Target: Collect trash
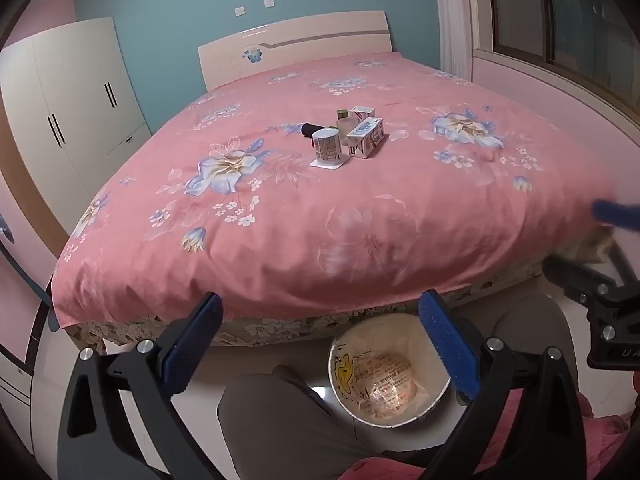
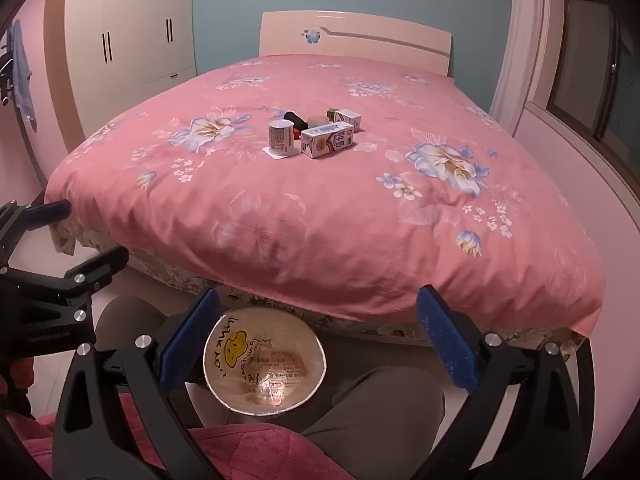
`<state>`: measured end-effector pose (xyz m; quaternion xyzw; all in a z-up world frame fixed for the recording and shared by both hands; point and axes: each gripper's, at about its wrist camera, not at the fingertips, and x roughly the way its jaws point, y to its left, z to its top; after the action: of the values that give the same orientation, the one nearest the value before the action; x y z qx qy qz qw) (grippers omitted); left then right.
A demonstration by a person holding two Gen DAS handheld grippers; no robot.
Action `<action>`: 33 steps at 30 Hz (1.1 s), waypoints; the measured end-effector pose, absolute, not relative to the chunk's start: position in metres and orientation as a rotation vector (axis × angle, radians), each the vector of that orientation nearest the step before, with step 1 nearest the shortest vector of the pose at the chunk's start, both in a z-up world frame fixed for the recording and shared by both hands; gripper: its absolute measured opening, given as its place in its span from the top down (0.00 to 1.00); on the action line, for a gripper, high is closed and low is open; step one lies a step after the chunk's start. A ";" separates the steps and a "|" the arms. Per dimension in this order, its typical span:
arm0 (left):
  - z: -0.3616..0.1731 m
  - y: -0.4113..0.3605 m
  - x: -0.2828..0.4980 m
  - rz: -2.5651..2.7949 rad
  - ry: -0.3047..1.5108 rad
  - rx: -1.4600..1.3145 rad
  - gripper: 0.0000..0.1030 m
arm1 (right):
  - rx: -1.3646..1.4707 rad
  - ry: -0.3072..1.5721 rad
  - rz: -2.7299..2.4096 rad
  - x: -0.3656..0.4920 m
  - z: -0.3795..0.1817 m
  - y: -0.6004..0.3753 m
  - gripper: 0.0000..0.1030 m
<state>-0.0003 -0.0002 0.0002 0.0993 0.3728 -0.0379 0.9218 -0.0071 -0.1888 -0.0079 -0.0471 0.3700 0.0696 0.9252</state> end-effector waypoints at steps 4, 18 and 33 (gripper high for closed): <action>0.000 0.000 0.000 -0.074 0.764 0.208 0.03 | -0.092 0.764 0.139 -0.011 -0.012 -0.191 0.06; 0.007 -0.005 -0.003 -0.075 0.754 0.212 0.03 | -0.094 0.746 0.143 -0.008 -0.001 -0.188 0.06; 0.008 -0.003 -0.004 -0.077 0.744 0.214 0.03 | -0.096 0.737 0.141 -0.009 0.004 -0.189 0.06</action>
<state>-0.0039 -0.0027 0.0080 0.1043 0.3627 -0.0375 0.9253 -0.0092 -0.1892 0.0038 -0.0468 0.3598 0.0689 0.9293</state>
